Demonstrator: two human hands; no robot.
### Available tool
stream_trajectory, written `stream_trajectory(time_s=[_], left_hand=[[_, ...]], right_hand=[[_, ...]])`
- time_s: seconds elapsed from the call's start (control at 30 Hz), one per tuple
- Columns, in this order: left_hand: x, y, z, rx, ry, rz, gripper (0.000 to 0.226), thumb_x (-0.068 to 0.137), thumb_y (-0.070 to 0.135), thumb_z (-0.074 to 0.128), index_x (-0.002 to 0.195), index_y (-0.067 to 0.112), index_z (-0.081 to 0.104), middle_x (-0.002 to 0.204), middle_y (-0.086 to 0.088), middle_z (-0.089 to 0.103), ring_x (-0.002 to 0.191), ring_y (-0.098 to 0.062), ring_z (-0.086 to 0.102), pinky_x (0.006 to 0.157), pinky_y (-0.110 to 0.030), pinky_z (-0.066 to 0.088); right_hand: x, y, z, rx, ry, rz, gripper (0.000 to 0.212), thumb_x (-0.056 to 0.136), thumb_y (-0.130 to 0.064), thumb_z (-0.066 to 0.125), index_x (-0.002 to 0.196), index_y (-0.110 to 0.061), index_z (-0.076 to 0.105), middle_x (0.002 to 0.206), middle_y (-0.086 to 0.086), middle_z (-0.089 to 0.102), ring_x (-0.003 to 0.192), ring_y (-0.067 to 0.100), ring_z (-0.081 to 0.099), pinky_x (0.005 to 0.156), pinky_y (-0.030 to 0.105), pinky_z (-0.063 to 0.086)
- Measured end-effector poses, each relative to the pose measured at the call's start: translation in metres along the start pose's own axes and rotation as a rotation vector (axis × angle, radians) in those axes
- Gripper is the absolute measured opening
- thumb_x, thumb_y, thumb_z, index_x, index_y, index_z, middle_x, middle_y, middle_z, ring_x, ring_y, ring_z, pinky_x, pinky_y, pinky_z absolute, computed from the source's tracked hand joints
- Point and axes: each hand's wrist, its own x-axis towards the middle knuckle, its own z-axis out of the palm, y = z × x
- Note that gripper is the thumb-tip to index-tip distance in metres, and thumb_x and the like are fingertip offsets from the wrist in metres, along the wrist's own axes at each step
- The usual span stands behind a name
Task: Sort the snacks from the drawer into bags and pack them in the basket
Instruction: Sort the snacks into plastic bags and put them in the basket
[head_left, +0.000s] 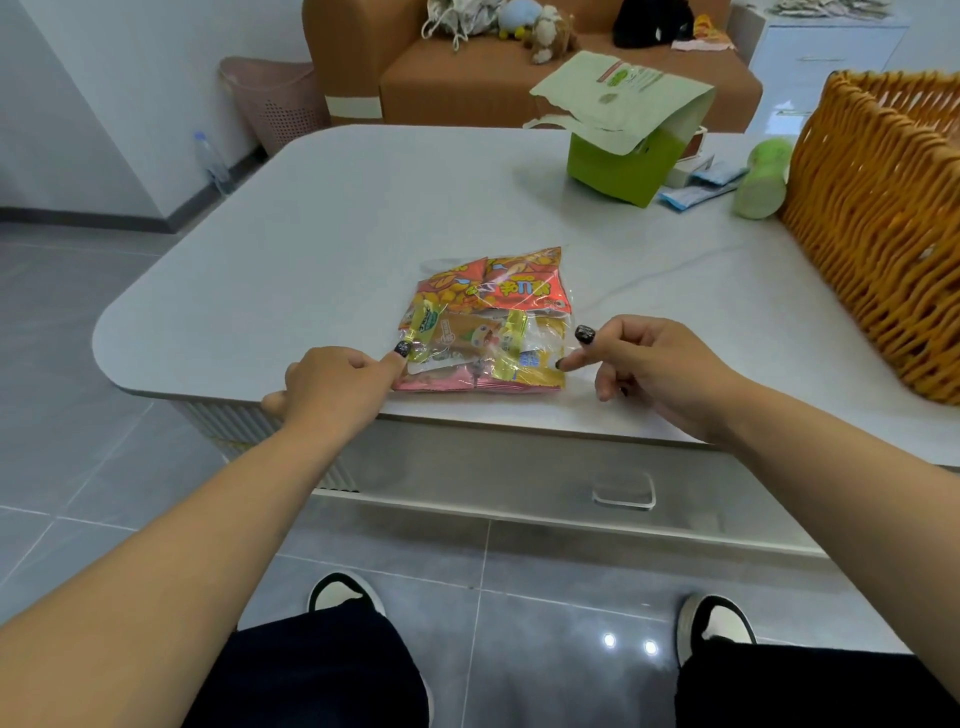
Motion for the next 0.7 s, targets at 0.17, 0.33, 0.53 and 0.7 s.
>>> stream_trajectory(time_s=[0.17,0.33,0.53,0.7], left_hand=[[-0.0006,0.0008,-0.0005,-0.023,-0.007,-0.016,0.043,0.087,0.051,0.058,0.065,0.016,0.069,0.073,0.008,0.058,0.098,-0.029,0.051,0.081,-0.037,0.024],[-0.0020,0.0016,-0.0007,-0.024,0.002,-0.020,0.041,0.087,0.051,0.058,0.070,0.016,0.071,0.075,0.008,0.060,0.095,-0.027,0.053,0.079,-0.036,0.024],[-0.0018,0.0017,-0.0017,-0.039,-0.007,-0.038,0.040,0.087,0.053,0.058,0.070,0.020,0.070,0.075,0.012,0.059,0.093,-0.025,0.051,0.082,-0.037,0.024],[-0.0020,0.0013,-0.0019,-0.069,-0.014,-0.053,0.042,0.086,0.052,0.059,0.071,0.016,0.072,0.077,0.008,0.063,0.089,-0.025,0.053,0.085,-0.039,0.027]], right_hand=[[0.0031,0.0024,-0.0045,0.066,-0.105,-0.059,0.008,0.089,-0.004,0.061,0.084,-0.010,0.061,0.075,0.004,0.072,0.053,0.013,0.056,0.057,0.022,0.038],[0.0023,0.0016,-0.0067,-0.255,-0.196,-0.099,0.014,0.083,0.000,0.069,0.088,-0.012,0.073,0.078,0.008,0.071,0.067,0.014,0.060,0.068,0.022,0.050],[0.0019,0.0005,-0.0039,-0.199,-0.100,-0.101,0.020,0.072,-0.029,0.075,0.075,-0.010,0.071,0.059,-0.003,0.064,0.057,0.009,0.055,0.057,0.021,0.045],[0.0013,-0.0034,-0.0032,-0.068,-0.041,-0.109,0.012,0.075,-0.024,0.073,0.075,-0.012,0.072,0.063,0.001,0.065,0.058,0.012,0.056,0.059,0.022,0.043]])
